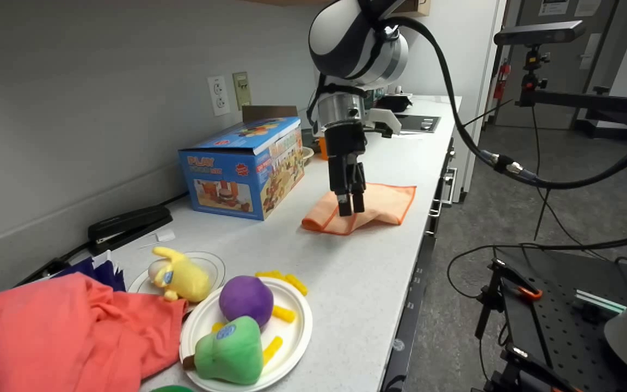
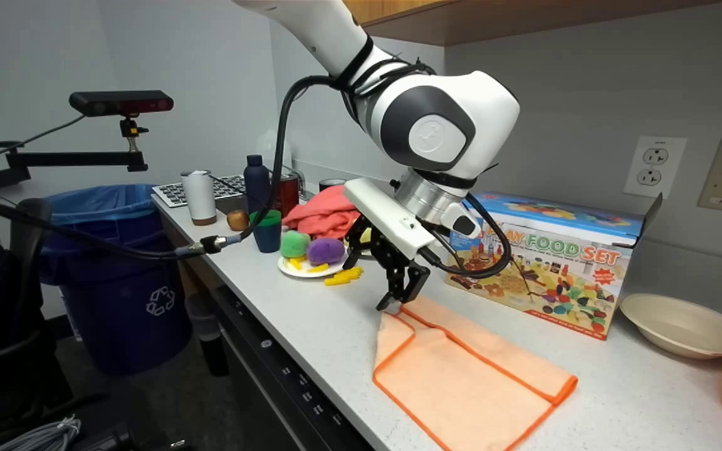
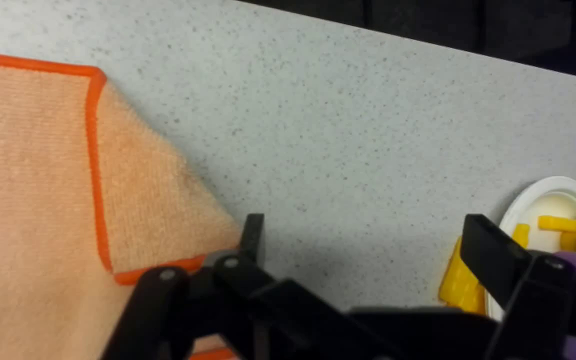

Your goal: Unfold the cloth on the counter

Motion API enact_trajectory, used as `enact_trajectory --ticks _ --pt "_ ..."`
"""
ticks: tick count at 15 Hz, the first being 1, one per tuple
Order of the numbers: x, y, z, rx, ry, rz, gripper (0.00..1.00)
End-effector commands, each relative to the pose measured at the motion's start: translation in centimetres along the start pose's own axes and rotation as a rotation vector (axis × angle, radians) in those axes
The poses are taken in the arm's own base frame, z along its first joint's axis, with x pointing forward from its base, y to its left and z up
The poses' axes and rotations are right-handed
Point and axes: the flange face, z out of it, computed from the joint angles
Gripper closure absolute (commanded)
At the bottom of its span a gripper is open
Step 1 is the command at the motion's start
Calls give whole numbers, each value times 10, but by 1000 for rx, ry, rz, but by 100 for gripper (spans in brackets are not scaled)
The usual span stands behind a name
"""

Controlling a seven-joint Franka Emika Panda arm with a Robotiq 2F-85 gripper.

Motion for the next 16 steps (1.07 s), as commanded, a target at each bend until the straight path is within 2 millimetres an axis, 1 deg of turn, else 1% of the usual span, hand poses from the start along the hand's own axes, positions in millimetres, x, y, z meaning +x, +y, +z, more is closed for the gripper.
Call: enact_trajectory --ticks 1,4,7,12,14,16 --pt "-2 6 -16 -5 25 -40 0" --pt "1 17 -13 -109 22 -55 0" --pt "6 29 3 -206 11 -70 0" --pt "4 53 25 -312 19 -84 0" --pt "2 58 28 -316 25 -80 0" --pt "0 56 28 -308 28 -86 0"
